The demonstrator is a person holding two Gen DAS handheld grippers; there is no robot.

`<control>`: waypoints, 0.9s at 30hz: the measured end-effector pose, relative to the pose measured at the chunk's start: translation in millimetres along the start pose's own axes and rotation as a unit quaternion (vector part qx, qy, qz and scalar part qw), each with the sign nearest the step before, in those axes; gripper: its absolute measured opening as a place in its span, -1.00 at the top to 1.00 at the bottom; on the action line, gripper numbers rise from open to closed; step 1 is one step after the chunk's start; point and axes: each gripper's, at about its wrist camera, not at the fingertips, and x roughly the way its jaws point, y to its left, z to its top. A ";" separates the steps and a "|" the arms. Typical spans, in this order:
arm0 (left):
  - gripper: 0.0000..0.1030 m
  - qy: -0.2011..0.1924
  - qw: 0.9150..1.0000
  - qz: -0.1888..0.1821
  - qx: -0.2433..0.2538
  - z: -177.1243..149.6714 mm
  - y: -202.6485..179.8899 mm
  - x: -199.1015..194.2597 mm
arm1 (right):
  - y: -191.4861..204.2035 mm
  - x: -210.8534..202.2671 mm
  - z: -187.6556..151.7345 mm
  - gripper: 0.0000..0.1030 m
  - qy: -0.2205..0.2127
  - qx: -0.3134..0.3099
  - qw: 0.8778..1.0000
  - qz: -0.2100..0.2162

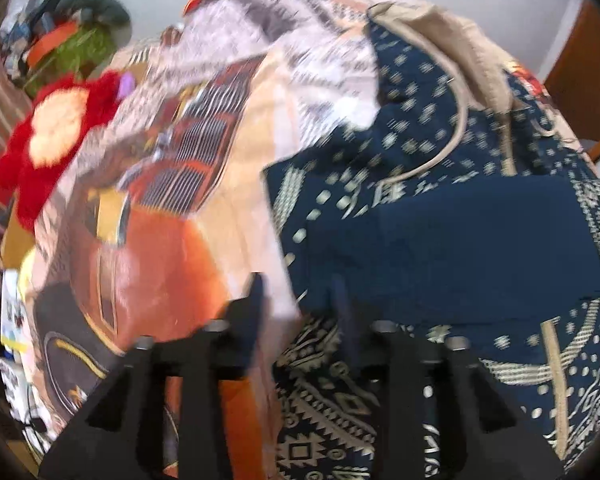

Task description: Fold large clothes

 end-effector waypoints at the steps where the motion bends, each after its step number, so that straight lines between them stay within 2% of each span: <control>1: 0.02 -0.011 1.000 -0.002 0.007 3.7 -7.6 -4.3 | -0.2 -2.3 4.6 -0.72 -0.005 0.004 1.000 0.003; 8: -0.01 -0.034 0.998 -0.035 0.027 55.3 -42.7 -12.9 | 4.7 -6.9 41.2 -0.72 -0.036 0.007 0.999 0.018; 12: -0.25 -0.067 0.997 -0.039 0.028 94.3 -56.7 -24.7 | 4.2 -4.5 74.1 -0.72 -0.065 0.002 0.998 0.015; 16: -0.35 -0.089 0.995 -0.029 0.021 132.1 -62.0 -20.4 | -3.1 12.3 111.0 -0.72 -0.070 0.032 0.996 0.036; 18: -0.42 -0.091 0.995 -0.039 0.018 147.9 -62.8 -11.4 | -7.6 26.8 127.3 -0.72 -0.064 0.051 0.995 0.054; 21: -0.43 -0.083 0.996 -0.038 0.005 170.7 -63.0 13.9 | -12.3 56.5 148.3 -0.72 -0.046 0.076 0.994 0.069; 27: -0.43 -0.042 0.996 -0.063 -0.053 199.8 -50.5 79.7 | -23.6 124.4 177.2 -0.71 -0.008 0.124 0.987 0.100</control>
